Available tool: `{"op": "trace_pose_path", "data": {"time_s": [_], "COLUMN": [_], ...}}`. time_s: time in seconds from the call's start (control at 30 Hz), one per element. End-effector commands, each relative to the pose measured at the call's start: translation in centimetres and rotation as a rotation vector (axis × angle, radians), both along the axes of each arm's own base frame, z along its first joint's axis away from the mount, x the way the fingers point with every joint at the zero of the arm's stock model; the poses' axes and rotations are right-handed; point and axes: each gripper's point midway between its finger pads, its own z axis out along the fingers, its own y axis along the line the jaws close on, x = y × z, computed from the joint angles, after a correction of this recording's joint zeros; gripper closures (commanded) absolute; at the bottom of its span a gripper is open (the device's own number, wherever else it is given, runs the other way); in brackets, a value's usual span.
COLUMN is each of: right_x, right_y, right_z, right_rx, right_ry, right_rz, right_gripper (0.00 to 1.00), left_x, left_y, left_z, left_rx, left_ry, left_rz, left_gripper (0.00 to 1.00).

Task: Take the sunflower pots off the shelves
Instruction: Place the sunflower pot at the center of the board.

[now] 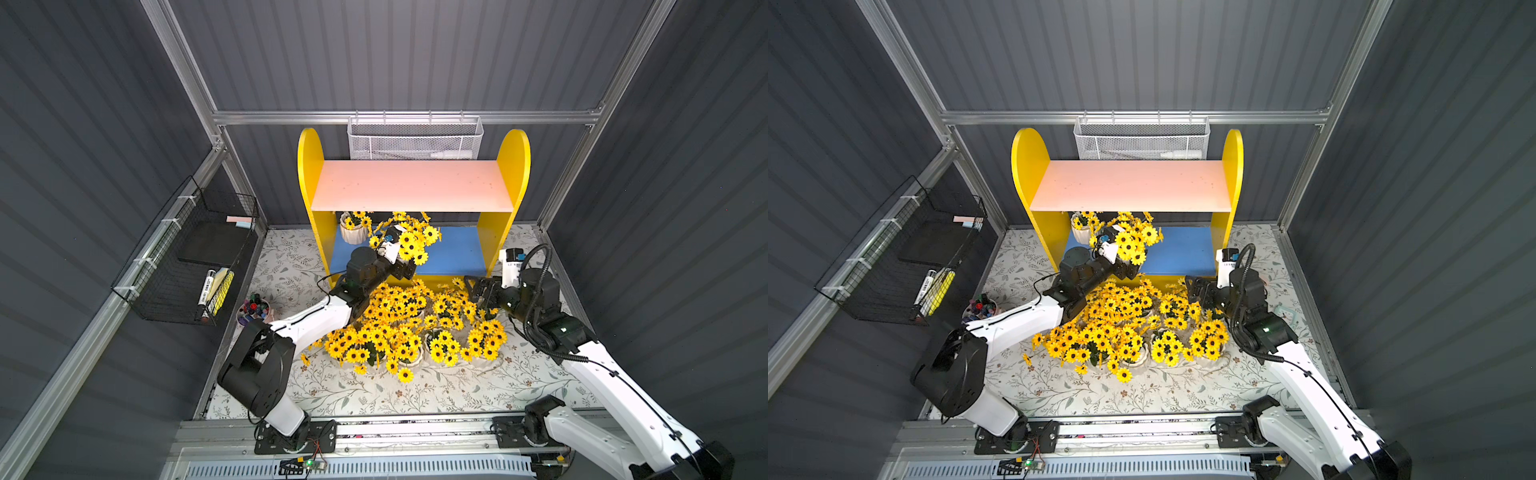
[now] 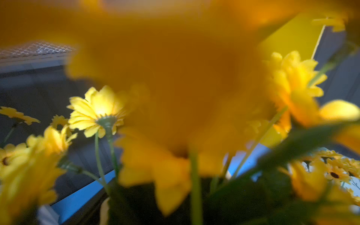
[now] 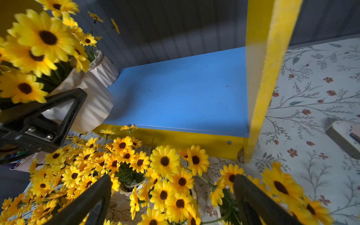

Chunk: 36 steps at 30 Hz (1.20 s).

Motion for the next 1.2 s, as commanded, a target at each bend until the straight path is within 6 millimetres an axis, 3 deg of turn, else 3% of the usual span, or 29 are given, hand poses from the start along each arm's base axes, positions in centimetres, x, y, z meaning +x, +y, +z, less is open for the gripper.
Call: {"op": "trace_pose_path", "data": {"time_s": [0.0, 0.33, 0.47, 0.6, 0.73, 0.87, 1.0, 1.17], "right_x": [0.0, 0.0, -0.1, 0.1, 0.1, -0.2, -0.2, -0.2], "right_y": [-1.0, -8.3, -10.9, -13.8, -16.2, -17.4, -17.0, -16.7], "right_z": [1.7, 5.0, 6.1, 6.3, 5.9, 5.6, 5.4, 5.2], "right_rx": [-0.005, 0.159, 0.178, 0.235, 0.289, 0.301, 0.31, 0.311], "right_ry": [-0.014, 0.019, 0.005, 0.011, 0.019, 0.016, 0.024, 0.027], "right_rz": [-0.035, -0.259, -0.349, -0.439, -0.492, -0.523, -0.489, -0.469], "right_gripper": [0.01, 0.02, 0.01, 0.01, 0.01, 0.01, 0.01, 0.01], "left_x": [-2.3, -9.6, -12.8, -16.1, -19.8, -22.1, -25.6, -28.4], "left_y": [0.1, -5.9, -9.1, -12.3, -14.8, -15.1, -15.6, -14.9], "left_z": [4.7, 4.6, 5.5, 6.9, 6.8, 6.3, 5.4, 2.5], "left_rx": [-0.036, -0.057, -0.054, -0.09, -0.09, -0.1, -0.064, -0.043], "left_ry": [-0.108, -0.092, -0.115, -0.117, -0.124, -0.097, -0.084, -0.033], "left_rz": [-0.016, -0.205, -0.307, -0.429, -0.517, -0.548, -0.591, -0.588], "left_gripper": [1.0, 1.0, 1.0, 1.0, 1.0, 1.0, 1.0, 1.0]}}
